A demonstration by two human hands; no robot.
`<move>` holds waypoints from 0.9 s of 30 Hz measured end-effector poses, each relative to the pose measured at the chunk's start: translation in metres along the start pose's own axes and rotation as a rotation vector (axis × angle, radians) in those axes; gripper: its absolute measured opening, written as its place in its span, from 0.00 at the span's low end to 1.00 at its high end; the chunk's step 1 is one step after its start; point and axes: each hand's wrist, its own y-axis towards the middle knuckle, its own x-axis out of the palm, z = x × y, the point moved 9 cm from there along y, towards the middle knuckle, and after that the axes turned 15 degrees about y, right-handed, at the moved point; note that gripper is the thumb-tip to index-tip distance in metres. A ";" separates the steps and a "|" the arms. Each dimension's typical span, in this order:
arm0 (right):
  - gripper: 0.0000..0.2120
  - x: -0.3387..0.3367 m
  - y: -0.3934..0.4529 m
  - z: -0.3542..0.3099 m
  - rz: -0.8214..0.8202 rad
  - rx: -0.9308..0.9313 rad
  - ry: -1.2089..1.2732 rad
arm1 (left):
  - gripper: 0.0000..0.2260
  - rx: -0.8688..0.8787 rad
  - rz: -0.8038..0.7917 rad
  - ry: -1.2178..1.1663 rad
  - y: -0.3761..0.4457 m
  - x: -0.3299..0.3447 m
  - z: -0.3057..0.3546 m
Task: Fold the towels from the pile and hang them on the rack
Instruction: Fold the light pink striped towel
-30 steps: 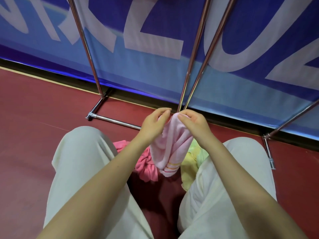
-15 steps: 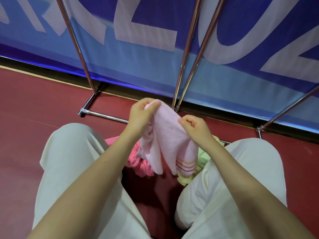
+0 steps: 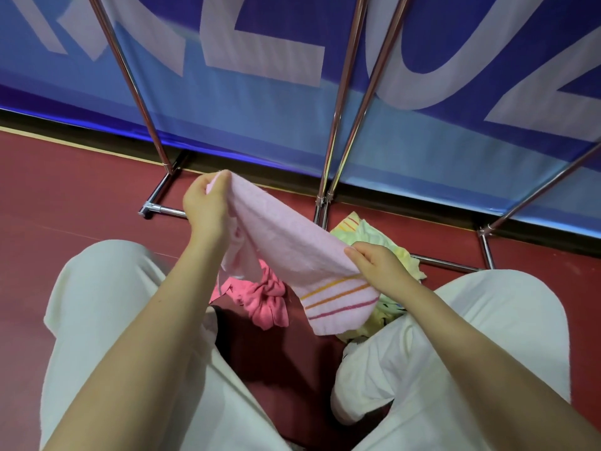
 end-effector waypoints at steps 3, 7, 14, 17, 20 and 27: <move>0.20 0.006 0.003 0.010 -0.048 0.059 -0.099 | 0.11 -0.130 0.060 -0.074 0.008 -0.012 -0.015; 0.21 0.008 0.006 0.018 -0.045 0.101 -0.127 | 0.11 -0.245 0.102 -0.191 0.017 -0.024 -0.030; 0.14 0.001 0.008 0.035 0.017 0.218 0.011 | 0.13 -0.206 0.068 -0.051 0.026 -0.021 -0.036; 0.09 -0.009 0.011 0.030 0.152 0.291 0.200 | 0.15 -0.229 -0.050 0.148 0.030 -0.009 -0.044; 0.09 -0.009 0.004 -0.002 0.251 0.231 0.515 | 0.16 -0.143 -0.110 0.326 0.024 0.005 -0.039; 0.10 0.030 -0.013 -0.055 0.133 0.150 0.732 | 0.18 -0.037 -0.200 0.367 0.006 0.033 -0.030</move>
